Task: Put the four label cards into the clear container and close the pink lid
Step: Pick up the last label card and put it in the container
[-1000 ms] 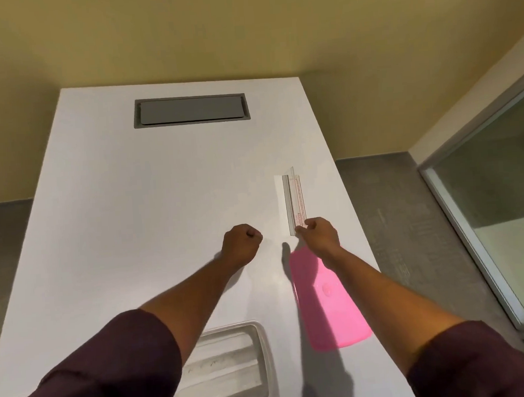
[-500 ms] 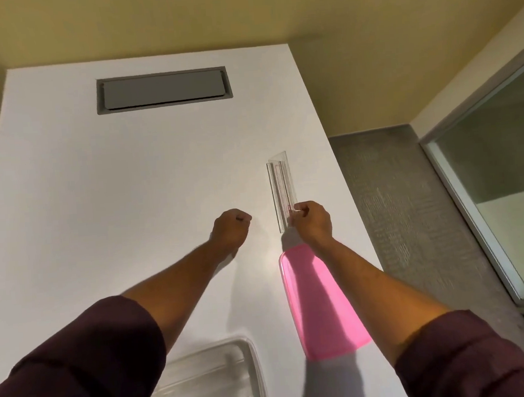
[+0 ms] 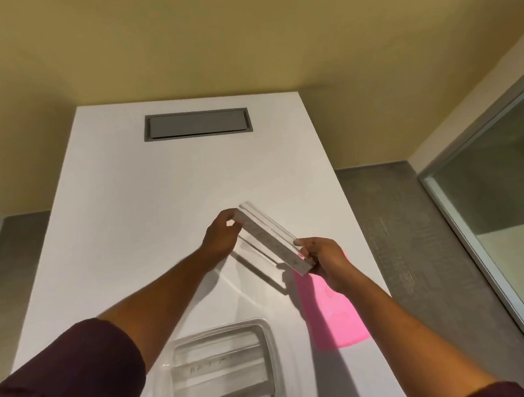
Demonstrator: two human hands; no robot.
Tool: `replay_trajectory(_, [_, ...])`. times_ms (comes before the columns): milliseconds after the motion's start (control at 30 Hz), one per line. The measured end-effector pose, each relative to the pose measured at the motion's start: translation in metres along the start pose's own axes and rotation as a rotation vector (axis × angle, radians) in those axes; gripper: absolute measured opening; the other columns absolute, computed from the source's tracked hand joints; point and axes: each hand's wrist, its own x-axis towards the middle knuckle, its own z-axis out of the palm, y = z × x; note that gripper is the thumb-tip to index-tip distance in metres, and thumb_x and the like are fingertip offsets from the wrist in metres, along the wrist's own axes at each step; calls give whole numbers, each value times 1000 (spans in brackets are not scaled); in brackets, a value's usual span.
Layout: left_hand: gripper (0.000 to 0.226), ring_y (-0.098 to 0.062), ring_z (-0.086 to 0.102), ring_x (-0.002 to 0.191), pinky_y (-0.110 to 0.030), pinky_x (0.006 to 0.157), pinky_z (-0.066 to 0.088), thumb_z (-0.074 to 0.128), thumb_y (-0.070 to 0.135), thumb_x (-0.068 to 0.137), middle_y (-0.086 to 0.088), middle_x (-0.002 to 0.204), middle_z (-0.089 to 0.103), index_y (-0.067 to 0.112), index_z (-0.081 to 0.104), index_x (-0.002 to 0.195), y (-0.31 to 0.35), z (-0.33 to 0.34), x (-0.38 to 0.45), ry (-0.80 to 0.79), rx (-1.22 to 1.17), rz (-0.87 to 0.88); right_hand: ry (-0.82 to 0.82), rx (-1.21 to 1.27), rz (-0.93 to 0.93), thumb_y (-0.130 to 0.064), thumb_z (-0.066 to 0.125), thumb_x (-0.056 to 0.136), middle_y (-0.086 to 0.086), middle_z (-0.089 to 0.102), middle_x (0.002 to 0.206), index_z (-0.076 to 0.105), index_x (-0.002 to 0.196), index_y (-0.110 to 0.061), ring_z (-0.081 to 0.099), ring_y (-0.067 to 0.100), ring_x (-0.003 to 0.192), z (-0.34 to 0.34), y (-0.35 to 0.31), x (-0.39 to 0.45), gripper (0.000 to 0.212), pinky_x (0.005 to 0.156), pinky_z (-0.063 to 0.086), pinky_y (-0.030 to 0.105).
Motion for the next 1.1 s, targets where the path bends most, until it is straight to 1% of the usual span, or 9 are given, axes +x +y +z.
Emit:
replay_trajectory(133, [25,-14,61,102,-34,89,48,51,21,100,5,121,66,24,62,122,-10,-23,-41,-56,-34,75,-68,30,50,3,43,88,21,63,96,73,108,-1,58,34,87,4,9,-24,37,81,53,43])
replay_trajectory(333, [18,-16,64,84,-30,78,49,60,26,97,1,96,73,17,76,96,-37,-50,-97,8,-112,84,-122,113,35,-12,56,97,15,66,104,76,113,-6,65,29,93,17,17,-58,26,68,60,34])
replay_trajectory(400, [18,-16,63,82,-32,76,50,60,24,98,1,91,71,17,76,93,-49,-59,-114,32,-167,49,-130,166,2,-16,61,98,17,70,109,72,118,-5,70,29,96,23,21,-69,26,72,61,36])
replay_trajectory(600, [19,-19,63,85,-39,79,55,60,23,97,-2,91,73,17,75,87,-80,-79,-156,157,-278,-31,-190,131,-134,-14,60,98,1,64,74,58,107,5,58,13,60,45,38,-99,21,99,50,48])
replay_trajectory(667, [20,-19,64,85,-39,78,56,60,22,97,-2,91,74,16,75,86,-90,-85,-169,192,-285,-56,-192,54,-170,-14,62,98,3,60,78,59,108,9,59,15,69,54,45,-111,25,92,52,39])
replay_trajectory(767, [18,-23,68,90,-43,82,59,60,20,97,-6,95,74,11,74,89,-104,-90,-184,204,-252,-78,-99,-227,-291,-13,72,93,11,75,104,69,119,-8,69,18,89,64,55,-124,27,90,57,34])
replay_trajectory(867, [8,-30,72,92,-42,75,63,67,12,93,-15,100,69,8,62,97,-114,-92,-201,264,-240,-70,-53,-485,-405,-7,81,84,10,75,105,70,124,-10,70,16,90,71,67,-132,42,85,56,25])
replay_trajectory(967, [34,-27,72,83,-38,69,64,74,7,87,-20,92,66,12,46,106,-119,-94,-217,269,-169,-56,-10,-631,-470,-8,87,77,6,74,98,72,121,-13,67,14,83,73,72,-138,47,80,52,20])
replay_trajectory(1100, [63,-12,65,67,-24,73,58,84,6,74,-5,80,69,32,53,122,-126,-98,-230,144,9,27,-6,-838,-534,-24,93,70,-4,68,92,72,120,-22,65,10,79,72,77,-142,54,75,51,22])
